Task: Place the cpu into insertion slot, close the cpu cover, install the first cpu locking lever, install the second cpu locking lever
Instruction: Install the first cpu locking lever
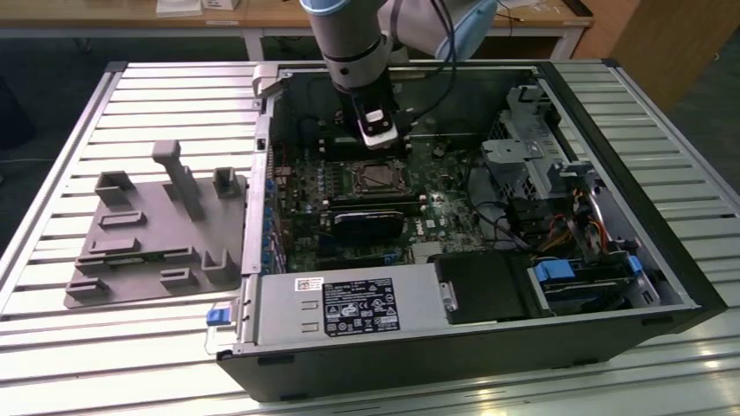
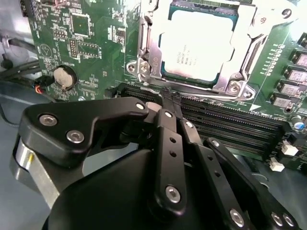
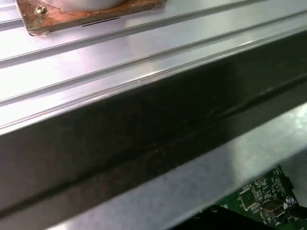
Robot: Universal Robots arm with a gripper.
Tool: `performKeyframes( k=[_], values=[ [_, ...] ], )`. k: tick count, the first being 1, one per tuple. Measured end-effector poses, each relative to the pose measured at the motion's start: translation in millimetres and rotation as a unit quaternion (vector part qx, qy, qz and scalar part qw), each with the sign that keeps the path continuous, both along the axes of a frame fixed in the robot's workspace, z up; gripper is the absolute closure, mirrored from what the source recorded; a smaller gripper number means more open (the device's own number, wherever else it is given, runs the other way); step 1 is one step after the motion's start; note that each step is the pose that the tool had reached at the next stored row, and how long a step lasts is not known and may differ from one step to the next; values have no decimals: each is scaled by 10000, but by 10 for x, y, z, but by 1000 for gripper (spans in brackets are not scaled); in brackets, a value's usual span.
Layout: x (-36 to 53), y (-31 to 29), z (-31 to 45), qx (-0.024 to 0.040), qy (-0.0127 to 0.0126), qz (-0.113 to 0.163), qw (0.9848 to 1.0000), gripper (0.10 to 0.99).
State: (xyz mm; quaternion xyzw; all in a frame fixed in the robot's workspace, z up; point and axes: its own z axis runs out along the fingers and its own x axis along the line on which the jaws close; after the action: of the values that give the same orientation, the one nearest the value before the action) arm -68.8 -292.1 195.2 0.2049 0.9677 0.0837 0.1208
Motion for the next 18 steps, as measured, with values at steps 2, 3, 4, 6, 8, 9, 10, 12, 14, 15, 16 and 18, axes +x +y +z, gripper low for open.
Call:
performKeyframes(
  k=[2, 3, 4, 6, 8, 9, 10, 12, 14, 15, 16, 18],
  values=[
    [0, 1, -12, 0, 0, -52, 10000, 984],
    [0, 1, -18, 0, 0, -76, 10000, 984],
    [-1, 0, -23, -2, 1, -99, 10000, 984],
    [-1, 0, -31, -3, 1, -138, 9999, 984],
    [1, 2, -41, 3, -2, -167, 9999, 984],
    [1, 1, -41, 1, 0, -175, 9998, 984],
    [0, 1, -43, 0, 0, -181, 9998, 984],
    [-1, 0, -46, 2, 1, -185, 9998, 984],
    [-1, 1, -47, 14, 1, -185, 9998, 984],
    [0, 1, -48, 15, 1, -185, 9998, 984],
    [0, 1, -48, 17, 1, -185, 9998, 984],
    [0, 1, -48, 18, 0, -184, 9998, 984]
  ],
)
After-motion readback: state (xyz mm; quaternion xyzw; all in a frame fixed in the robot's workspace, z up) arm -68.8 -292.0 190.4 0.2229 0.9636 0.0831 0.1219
